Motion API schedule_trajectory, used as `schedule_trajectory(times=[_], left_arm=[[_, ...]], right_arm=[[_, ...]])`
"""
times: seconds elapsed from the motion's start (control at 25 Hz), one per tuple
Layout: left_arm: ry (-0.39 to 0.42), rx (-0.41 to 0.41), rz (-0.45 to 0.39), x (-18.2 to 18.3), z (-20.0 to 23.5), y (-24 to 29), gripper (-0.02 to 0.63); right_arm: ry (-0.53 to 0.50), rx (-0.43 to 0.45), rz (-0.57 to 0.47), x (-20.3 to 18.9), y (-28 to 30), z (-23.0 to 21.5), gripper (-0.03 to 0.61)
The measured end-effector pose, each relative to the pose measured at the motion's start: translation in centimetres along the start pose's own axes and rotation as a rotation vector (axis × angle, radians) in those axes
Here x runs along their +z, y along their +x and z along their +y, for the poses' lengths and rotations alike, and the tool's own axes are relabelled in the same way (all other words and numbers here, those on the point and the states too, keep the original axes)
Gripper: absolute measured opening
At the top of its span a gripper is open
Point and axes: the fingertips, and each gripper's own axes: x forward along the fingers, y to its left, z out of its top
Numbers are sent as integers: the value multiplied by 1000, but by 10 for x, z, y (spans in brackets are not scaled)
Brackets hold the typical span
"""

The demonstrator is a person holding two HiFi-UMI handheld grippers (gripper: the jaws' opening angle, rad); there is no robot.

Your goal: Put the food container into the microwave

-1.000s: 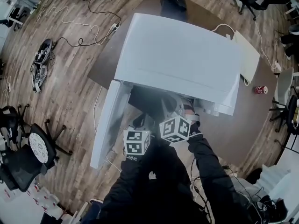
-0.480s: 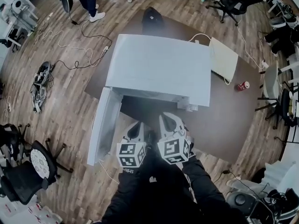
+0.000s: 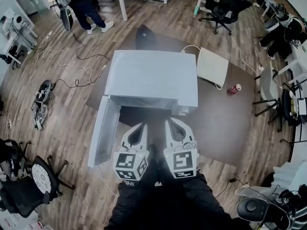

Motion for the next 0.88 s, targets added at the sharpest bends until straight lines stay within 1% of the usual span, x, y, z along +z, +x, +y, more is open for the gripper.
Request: schedule_trajectory(times=[0.24,0.44,0.76,0.88], left_arm=[[50,-17,-74,43,-36,-18,34],[82,-35,-136,68,-55,-34,34],[125,-77,-186,86,-88,-43,34],[135,-82,-194,88,-98,-43,32]], right_arm=[[50,-41,-116,41,-36,-21,23],[44,-54,-187,70,-58,-24,23],[57,-91,-280,88,-91,-37,23],[58,-102,-293,88,-101,-43,23]])
